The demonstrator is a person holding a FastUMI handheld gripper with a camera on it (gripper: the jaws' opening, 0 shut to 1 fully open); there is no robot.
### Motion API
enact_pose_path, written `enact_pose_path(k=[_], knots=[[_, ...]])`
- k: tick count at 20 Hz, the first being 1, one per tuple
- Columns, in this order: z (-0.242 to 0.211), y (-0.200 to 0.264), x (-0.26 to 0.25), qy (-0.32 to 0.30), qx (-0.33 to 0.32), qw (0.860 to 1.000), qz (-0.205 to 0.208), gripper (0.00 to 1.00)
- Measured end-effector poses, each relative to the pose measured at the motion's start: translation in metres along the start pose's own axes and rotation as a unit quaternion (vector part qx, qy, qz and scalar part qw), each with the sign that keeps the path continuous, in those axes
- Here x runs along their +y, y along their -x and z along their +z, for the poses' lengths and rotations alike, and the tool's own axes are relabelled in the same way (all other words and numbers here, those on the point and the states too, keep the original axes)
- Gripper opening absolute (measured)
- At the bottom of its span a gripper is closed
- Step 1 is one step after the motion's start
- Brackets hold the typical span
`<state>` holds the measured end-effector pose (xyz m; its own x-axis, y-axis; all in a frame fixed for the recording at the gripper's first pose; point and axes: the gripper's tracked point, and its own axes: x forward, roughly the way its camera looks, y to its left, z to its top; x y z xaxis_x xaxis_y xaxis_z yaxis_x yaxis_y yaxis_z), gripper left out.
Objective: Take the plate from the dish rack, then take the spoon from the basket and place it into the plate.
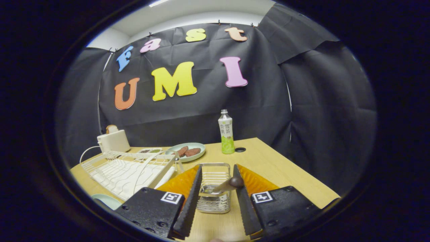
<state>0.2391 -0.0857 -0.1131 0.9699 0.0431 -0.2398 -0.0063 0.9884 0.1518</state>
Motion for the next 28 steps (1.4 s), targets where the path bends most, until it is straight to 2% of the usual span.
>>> enact_pose_path(k=[1, 3, 5, 13, 18, 21, 24, 28], knots=[[0.001, 0.0, 0.0, -0.001, -0.002, 1.0, -0.002, 0.54], [0.005, 0.001, 0.007, -0.01, -0.006, 1.0, 0.007, 0.31], [0.007, -0.001, 0.009, 0.0, -0.003, 1.0, 0.006, 0.21], [0.061, 0.016, 0.018, 0.024, -0.051, 0.998, -0.008, 0.12], [0.105, 0.053, 0.032, 0.031, -0.086, 0.996, 0.002, 0.11], [0.123, 0.086, 0.065, 0.029, -0.097, 0.994, 0.047, 0.11], [0.125, 0.119, 0.108, 0.045, -0.091, 0.988, 0.113, 0.11], [0.103, 0.158, 0.175, 0.06, -0.064, 0.973, 0.212, 0.11]])
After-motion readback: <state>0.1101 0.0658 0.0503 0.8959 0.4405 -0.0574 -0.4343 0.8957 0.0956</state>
